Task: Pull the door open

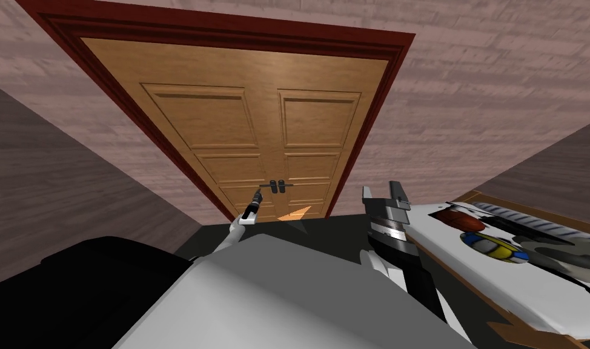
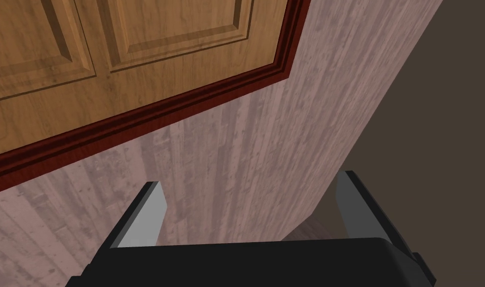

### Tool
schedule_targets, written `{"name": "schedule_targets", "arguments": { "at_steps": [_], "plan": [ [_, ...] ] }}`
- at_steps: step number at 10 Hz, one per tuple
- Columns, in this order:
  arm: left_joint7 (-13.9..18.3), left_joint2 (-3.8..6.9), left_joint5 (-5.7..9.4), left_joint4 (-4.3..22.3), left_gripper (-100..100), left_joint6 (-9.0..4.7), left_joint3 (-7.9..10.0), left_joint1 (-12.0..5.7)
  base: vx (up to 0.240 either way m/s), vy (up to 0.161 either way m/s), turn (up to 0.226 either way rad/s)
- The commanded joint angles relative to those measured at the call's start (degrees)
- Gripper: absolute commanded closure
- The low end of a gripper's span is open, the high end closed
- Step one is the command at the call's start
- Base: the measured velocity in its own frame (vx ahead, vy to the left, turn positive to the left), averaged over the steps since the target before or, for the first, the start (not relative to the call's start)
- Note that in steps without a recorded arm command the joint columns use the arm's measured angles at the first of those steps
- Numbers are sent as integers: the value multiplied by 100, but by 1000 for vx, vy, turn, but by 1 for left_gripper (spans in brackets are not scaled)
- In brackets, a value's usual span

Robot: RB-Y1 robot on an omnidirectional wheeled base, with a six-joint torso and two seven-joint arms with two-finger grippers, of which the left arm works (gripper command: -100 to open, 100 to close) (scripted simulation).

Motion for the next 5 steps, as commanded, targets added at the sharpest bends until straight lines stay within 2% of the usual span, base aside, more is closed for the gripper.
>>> {"name": "schedule_targets", "arguments": {
  "at_steps": [1,3,5],
  "plan": [
    [20,84,23,83,-100,-1,85,13,174,116,-2],
    [28,129,40,163,-100,-25,162,22,202,95,-29],
    [34,91,35,185,-100,-51,125,-41,196,71,-94]
  ]
}}
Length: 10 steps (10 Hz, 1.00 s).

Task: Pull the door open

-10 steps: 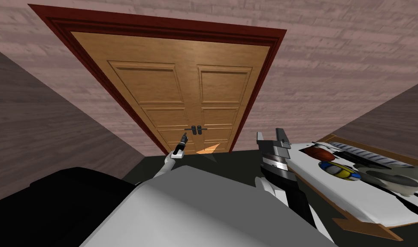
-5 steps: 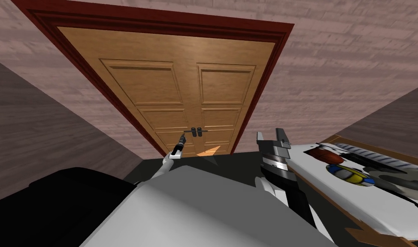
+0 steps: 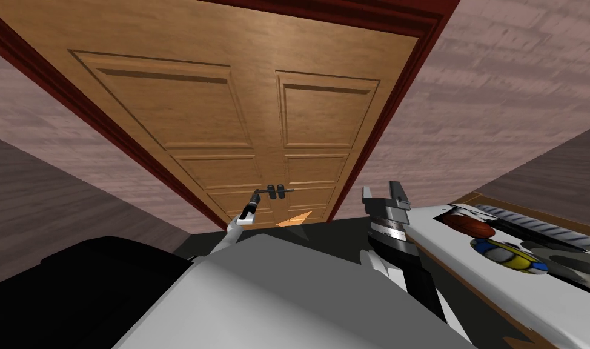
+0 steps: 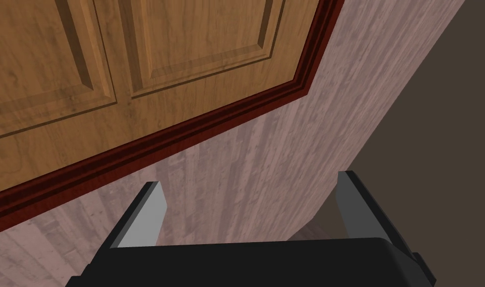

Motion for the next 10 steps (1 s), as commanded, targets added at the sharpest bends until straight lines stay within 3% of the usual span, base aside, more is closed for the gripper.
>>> {"name": "schedule_targets", "arguments": {
  "at_steps": [1,2,3,8,10],
  "plan": [
    [3,-59,-13,10,-100,-23,-74,-85,192,-11,-164],
    [3,-29,-6,-7,-100,4,-40,-52,87,-8,-30],
    [3,-29,-6,-7,100,4,-40,-52,-11,3,28],
    [3,-29,-6,-7,100,4,-40,-52,-17,0,-4],
    [91,73,6,-19,100,-17,-78,53,-161,31,-73]
  ]
}}
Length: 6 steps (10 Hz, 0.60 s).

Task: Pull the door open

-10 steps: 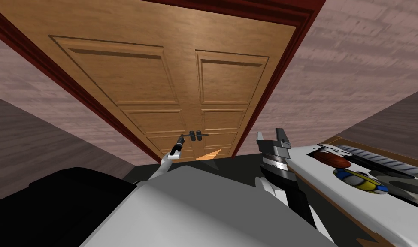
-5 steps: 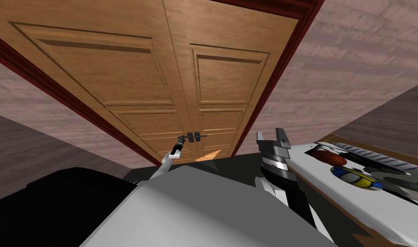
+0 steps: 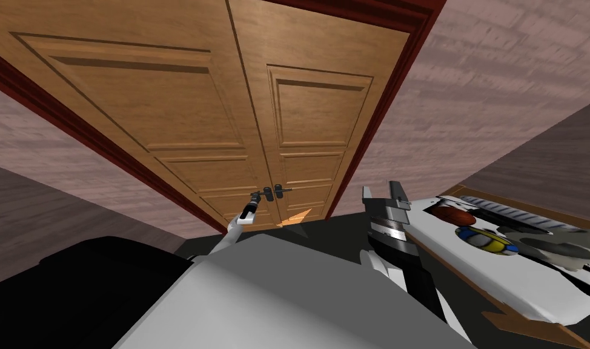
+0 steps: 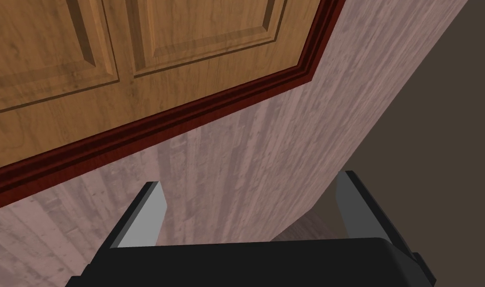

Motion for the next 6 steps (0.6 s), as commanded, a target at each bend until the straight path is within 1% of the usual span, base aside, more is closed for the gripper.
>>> {"name": "schedule_targets", "arguments": {
  "at_steps": [1,3,5,6],
  "plan": [
    [66,65,4,-33,100,-2,-40,112,-205,12,-100],
    [177,140,-1,-95,100,-46,-179,177,-204,1,-110],
    [293,202,-11,-167,100,-94,-347,229,-216,33,-151],
    [372,239,-20,-219,100,-127,-470,260,-246,67,-156]
  ]
}}
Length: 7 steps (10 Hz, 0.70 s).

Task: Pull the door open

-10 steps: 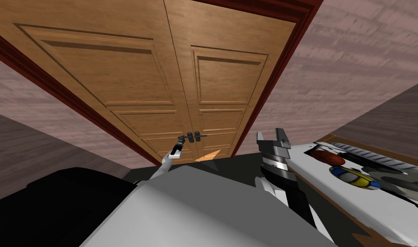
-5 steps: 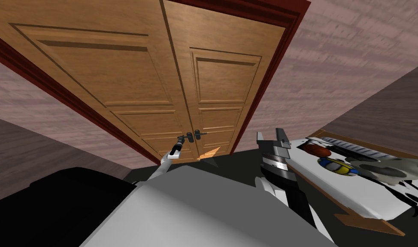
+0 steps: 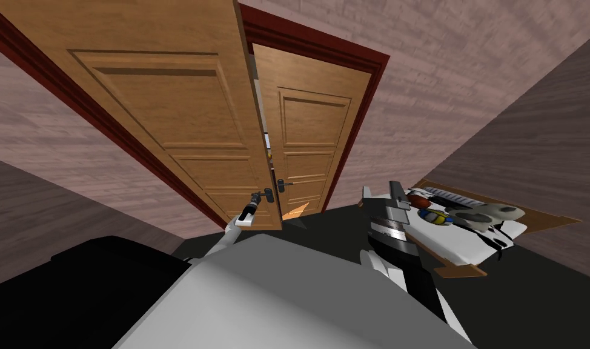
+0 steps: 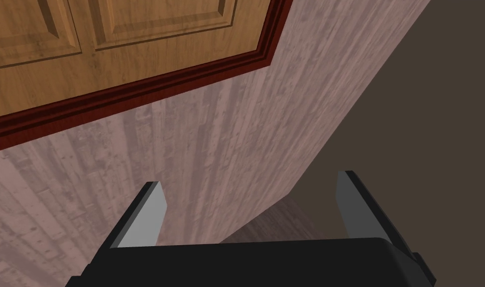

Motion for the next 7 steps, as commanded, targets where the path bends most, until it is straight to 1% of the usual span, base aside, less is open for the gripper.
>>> {"name": "schedule_targets", "arguments": {
  "at_steps": [1,2,3,4,7],
  "plan": [
    [114,42,-13,-80,100,-60,-187,37,-261,78,-171],
    [149,56,-18,-104,100,-76,-245,49,-214,73,-133],
    [125,84,-5,-72,100,-31,-164,47,-92,36,-28],
    [215,146,-11,-113,100,-97,-281,131,-143,29,-120],
    [371,277,-14,-225,100,-212,-466,264,-196,59,-117]
  ]
}}
